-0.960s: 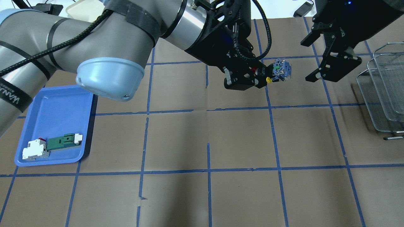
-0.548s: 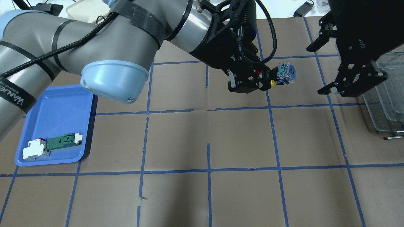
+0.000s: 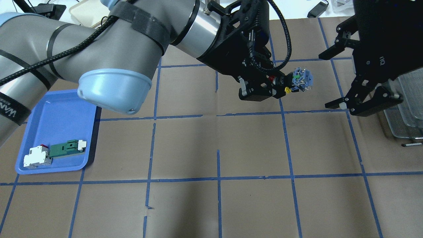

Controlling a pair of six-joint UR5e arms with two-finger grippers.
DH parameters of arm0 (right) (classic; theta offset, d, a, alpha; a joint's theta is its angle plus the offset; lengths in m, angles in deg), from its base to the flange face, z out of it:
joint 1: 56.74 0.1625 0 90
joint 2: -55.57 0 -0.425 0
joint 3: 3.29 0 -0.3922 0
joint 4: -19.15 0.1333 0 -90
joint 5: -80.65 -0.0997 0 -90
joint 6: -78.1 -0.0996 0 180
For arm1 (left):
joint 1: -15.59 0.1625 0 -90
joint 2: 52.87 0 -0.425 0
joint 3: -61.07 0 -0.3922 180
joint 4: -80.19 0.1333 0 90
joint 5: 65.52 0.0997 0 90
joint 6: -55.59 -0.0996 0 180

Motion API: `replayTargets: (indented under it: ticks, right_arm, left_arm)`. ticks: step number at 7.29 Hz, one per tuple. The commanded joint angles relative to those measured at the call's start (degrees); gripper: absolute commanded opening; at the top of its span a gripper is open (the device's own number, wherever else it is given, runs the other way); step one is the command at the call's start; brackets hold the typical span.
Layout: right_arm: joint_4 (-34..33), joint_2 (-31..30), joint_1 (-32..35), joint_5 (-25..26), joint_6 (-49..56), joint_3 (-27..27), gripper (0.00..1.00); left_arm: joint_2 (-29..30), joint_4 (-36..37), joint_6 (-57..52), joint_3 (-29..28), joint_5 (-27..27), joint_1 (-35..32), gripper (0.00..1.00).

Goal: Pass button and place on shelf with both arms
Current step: 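Bring the open right gripper around the button held by the left gripper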

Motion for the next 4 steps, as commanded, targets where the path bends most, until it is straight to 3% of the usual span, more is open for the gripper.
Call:
replayTargets:
  ticks: [1,4]
  right_arm:
    - [-6.03,-4.77,0.03,-0.35,-3.31,7.19,1.00]
    - [-6.04,-4.97,-0.14,-1.13,-4.03,6.51,1.00]
  left_arm:
    - [-0.10,0.04,0.02,0.04,-0.18,0.27,0.00]
    - [-0.28,-0.05,0.02,0.13,-0.09,0.27,0.00]
